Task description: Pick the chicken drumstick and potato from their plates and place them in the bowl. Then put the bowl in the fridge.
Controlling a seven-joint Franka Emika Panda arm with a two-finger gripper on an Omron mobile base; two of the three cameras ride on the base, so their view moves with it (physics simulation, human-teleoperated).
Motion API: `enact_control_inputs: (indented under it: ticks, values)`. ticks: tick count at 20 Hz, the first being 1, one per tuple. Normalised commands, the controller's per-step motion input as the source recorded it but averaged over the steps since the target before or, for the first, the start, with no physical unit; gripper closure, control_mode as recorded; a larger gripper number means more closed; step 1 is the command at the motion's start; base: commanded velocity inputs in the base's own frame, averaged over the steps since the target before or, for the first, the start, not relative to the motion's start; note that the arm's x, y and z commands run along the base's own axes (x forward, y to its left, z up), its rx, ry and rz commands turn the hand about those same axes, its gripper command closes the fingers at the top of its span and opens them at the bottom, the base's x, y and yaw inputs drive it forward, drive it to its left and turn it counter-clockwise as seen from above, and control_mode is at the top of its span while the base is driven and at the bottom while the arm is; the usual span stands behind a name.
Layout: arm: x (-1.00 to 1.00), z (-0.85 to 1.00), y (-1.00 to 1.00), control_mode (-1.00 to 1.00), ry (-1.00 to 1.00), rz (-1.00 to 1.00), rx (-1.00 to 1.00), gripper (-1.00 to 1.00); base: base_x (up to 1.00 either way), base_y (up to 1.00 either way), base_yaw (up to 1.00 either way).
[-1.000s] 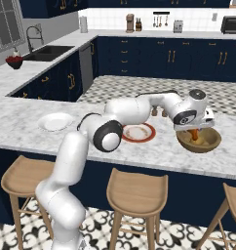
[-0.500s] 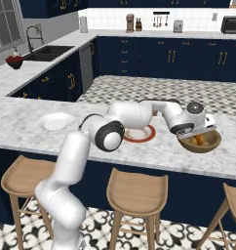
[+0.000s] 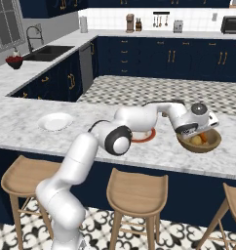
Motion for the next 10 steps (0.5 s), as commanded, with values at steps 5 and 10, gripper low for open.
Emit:
enact_control_inputs:
  ticks: [5, 10]
  values:
    - [0.13, 0.01, 0.00, -1.00, 0.08, 0.15, -0.05, 1.00, 0.00, 0.00, 0.00]
    - [0.03, -0.05, 0.00, -1.00, 0.12, 0.10, -0.13, 1.00, 0.00, 0.00, 0.00]
